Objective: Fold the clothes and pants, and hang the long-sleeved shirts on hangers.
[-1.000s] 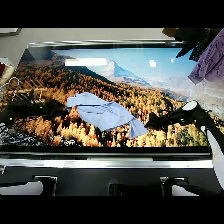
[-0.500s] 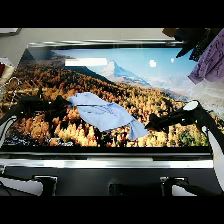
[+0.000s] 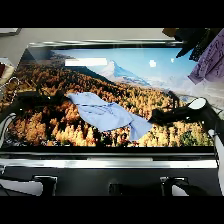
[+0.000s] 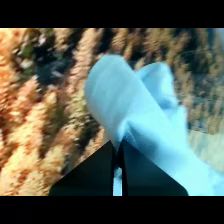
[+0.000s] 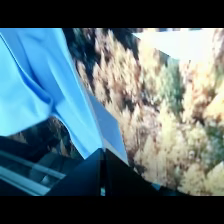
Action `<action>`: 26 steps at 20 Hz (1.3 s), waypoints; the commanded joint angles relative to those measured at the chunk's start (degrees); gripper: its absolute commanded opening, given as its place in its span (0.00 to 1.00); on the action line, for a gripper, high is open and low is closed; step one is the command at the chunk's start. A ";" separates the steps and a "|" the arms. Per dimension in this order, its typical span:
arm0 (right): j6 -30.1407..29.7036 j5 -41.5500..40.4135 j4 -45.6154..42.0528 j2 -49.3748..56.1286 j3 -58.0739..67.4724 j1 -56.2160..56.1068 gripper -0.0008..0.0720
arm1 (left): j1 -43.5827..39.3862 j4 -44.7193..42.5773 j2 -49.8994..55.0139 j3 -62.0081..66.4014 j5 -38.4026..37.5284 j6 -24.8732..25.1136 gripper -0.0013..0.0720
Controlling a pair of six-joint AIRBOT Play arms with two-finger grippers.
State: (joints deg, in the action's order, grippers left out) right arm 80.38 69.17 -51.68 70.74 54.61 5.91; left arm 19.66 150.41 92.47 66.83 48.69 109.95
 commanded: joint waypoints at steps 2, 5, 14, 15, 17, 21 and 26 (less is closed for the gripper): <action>-1.55 -3.76 -3.72 -6.43 11.13 -0.04 0.05 | 2.84 -1.79 -10.05 7.41 6.58 -0.70 0.04; -2.19 -3.04 -6.27 -11.23 24.04 -0.04 0.05 | 5.29 -5.55 -19.34 16.94 9.42 -6.01 0.04; 2.73 -6.21 -17.92 -30.05 50.84 -0.04 0.05 | 11.17 -21.73 -49.62 30.38 11.37 -24.63 0.04; 4.28 -7.02 -19.26 -31.08 51.67 -0.04 0.05 | 11.34 -24.61 -51.78 30.36 12.04 -26.18 0.04; 7.69 -8.26 -21.46 -31.54 52.59 -0.04 0.05 | 11.32 -30.14 -54.71 30.36 13.86 -29.22 0.04; 13.03 -7.50 -23.89 -26.88 52.54 -0.04 0.05 | 11.32 -30.64 -53.20 29.35 17.38 -28.09 0.04; 18.95 6.54 -18.88 -5.27 52.50 -0.04 0.05 | 6.38 -26.27 -39.41 19.28 16.83 -22.12 0.04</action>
State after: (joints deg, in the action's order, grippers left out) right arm 96.38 68.12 -73.19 54.57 106.96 5.91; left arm 28.88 123.37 46.39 91.09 65.82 85.21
